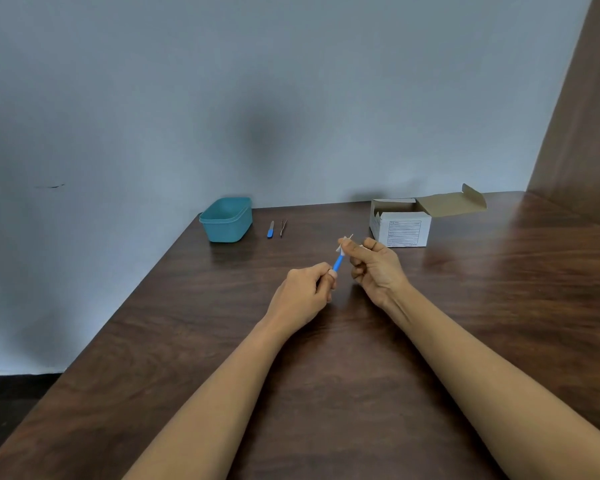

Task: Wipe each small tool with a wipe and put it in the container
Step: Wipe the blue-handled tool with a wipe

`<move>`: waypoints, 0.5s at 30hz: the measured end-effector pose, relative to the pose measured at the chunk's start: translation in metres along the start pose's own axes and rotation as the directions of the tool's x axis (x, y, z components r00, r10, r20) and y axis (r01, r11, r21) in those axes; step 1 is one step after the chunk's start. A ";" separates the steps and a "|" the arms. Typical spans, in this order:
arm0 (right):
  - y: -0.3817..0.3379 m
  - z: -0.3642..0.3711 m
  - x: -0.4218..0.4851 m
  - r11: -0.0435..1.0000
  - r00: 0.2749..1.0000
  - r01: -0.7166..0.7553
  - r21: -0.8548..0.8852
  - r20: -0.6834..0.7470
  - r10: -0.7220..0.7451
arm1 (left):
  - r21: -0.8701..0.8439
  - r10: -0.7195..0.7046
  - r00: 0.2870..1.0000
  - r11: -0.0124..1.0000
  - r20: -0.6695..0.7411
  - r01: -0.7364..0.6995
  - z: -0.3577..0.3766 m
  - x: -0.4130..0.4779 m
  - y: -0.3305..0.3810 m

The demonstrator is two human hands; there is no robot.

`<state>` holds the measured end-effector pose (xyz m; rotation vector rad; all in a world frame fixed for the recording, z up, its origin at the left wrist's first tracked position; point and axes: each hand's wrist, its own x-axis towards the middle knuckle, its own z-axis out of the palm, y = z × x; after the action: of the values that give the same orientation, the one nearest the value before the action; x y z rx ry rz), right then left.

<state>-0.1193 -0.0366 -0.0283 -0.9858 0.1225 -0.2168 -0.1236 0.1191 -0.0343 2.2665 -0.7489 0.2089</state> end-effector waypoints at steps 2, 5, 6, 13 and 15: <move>0.000 0.000 0.000 0.999 1.000 0.014 -0.030 -0.027 -0.015 | 0.003 0.000 1.000 1.000 0.008 0.000 0.000 0.000 0.000; -0.001 0.001 -0.003 0.995 0.999 0.032 -0.099 -0.041 -0.036 | 0.005 -0.004 1.000 1.000 0.008 0.004 0.001 0.000 0.000; -0.002 0.002 -0.004 0.991 0.998 0.045 -0.129 -0.028 -0.049 | 0.006 -0.006 1.000 1.000 0.006 0.005 0.000 0.000 0.000; -0.005 0.006 -0.006 0.989 0.998 0.051 -0.141 0.034 -0.046 | 0.012 -0.022 1.000 1.000 0.010 0.022 -0.002 0.001 0.001; -0.005 0.005 -0.005 0.997 1.000 0.018 -0.075 0.017 -0.016 | 0.015 -0.020 1.000 1.000 0.010 0.020 -0.002 0.001 0.001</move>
<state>-0.1238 -0.0341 -0.0218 -1.0634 0.1081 -0.2210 -0.1234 0.1194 -0.0315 2.2895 -0.7319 0.1940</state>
